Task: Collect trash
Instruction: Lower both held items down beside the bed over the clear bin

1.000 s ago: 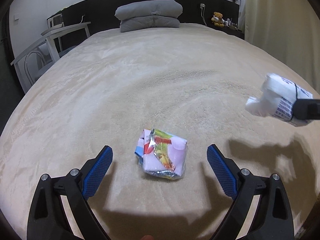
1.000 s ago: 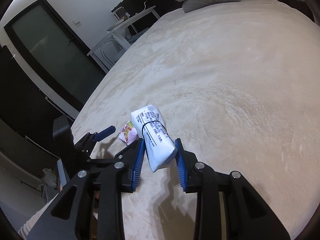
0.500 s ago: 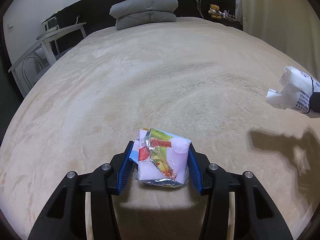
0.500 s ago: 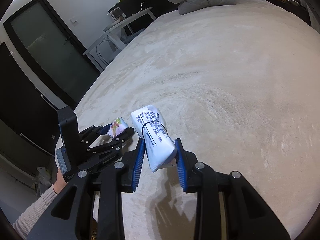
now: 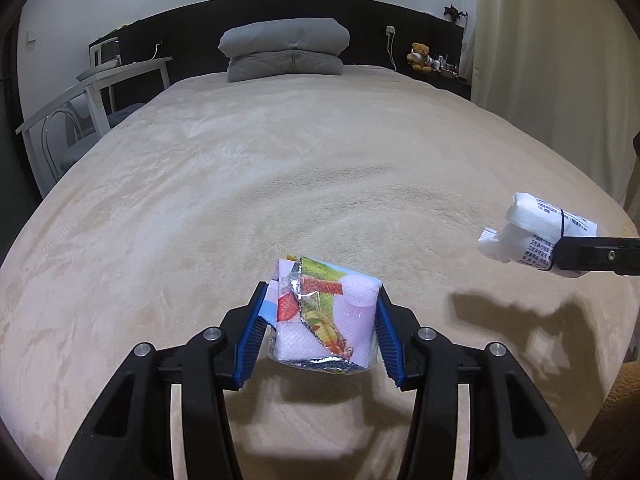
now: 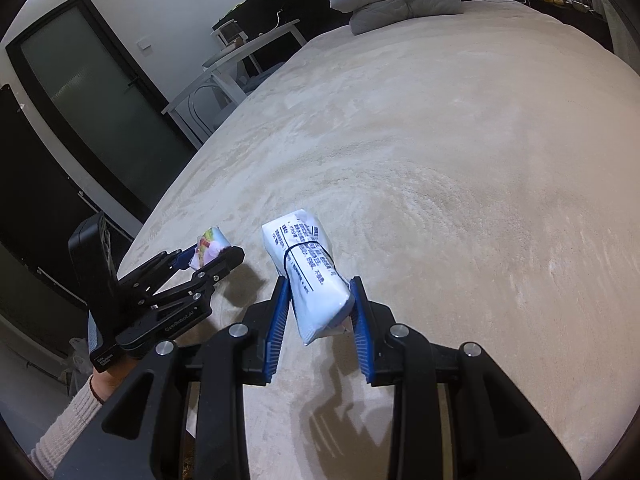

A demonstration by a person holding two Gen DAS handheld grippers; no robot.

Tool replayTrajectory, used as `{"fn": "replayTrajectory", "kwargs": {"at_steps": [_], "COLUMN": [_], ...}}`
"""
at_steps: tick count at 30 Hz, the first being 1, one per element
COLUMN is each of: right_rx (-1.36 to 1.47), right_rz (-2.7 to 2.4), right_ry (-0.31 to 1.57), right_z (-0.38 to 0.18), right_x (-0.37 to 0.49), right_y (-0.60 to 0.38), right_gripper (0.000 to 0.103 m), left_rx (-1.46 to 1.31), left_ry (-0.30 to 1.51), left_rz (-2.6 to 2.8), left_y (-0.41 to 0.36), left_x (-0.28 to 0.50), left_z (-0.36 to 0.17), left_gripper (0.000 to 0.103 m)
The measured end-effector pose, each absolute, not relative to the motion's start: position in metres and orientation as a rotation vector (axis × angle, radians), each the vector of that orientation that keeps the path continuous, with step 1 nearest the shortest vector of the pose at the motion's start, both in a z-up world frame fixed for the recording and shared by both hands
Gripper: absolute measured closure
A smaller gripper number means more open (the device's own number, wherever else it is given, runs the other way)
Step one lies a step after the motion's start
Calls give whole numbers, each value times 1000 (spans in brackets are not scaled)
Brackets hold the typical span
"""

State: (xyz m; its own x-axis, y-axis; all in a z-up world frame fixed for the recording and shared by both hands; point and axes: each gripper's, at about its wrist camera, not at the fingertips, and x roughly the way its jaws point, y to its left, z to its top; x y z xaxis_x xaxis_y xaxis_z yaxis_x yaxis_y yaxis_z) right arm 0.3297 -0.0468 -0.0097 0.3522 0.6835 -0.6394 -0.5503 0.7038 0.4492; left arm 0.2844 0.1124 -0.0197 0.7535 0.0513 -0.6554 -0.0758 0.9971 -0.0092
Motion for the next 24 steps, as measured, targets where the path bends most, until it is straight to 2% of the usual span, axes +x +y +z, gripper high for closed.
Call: {"fn": "replayTrajectory", "kwargs": {"at_steps": [24], "right_rx": [290], "right_rz": [763], "right_ry": [814], "right_z": [-14], "right_x": [235], "right_y": [-114], "right_gripper": [71], "left_rx": [-142], "left_ry": [545], "left_rz": [1], "left_y": [55], "left_x": [168], "left_z": [14], "left_gripper": [55]}}
